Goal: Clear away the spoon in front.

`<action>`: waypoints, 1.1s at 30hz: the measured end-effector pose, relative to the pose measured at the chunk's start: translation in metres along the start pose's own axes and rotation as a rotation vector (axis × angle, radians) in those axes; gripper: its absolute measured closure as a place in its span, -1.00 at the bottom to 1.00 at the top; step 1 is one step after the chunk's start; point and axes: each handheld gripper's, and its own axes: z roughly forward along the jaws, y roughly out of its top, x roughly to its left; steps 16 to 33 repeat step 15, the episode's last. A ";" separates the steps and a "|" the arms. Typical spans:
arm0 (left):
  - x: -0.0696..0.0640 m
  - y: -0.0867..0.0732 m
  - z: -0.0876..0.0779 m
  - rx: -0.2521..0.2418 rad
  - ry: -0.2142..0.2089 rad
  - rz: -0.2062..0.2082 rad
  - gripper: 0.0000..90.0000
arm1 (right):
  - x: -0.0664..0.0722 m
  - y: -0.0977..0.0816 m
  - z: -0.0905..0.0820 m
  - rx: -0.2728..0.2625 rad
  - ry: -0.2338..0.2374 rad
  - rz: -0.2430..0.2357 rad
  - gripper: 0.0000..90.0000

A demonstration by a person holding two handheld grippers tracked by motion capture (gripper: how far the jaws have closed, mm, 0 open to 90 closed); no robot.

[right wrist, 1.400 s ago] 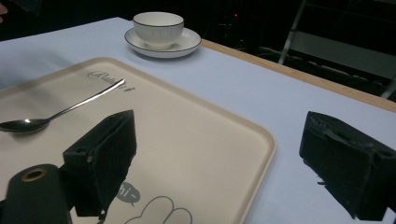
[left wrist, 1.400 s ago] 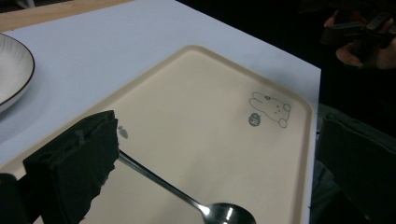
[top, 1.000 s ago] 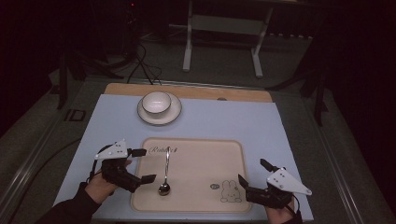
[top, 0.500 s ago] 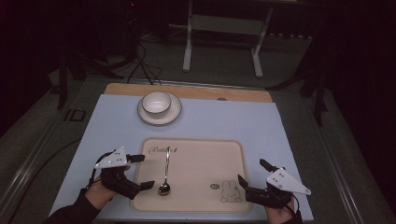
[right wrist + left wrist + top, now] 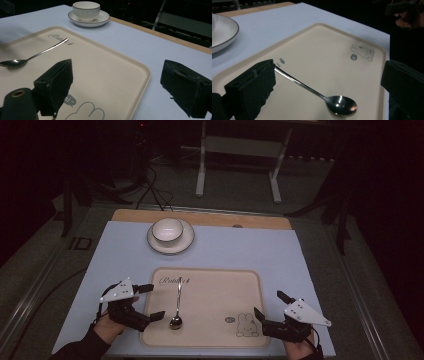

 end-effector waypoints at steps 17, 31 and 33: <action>0.000 -0.001 -0.001 -0.020 0.030 0.011 -1.00 | 0.000 -0.001 0.002 0.011 0.007 0.000 -0.76; 0.000 -0.001 -0.001 -0.020 0.030 0.011 -1.00 | 0.000 -0.001 0.002 0.011 0.007 0.000 -0.76; 0.000 -0.001 -0.001 -0.020 0.030 0.011 -1.00 | 0.000 -0.001 0.002 0.011 0.007 0.000 -0.76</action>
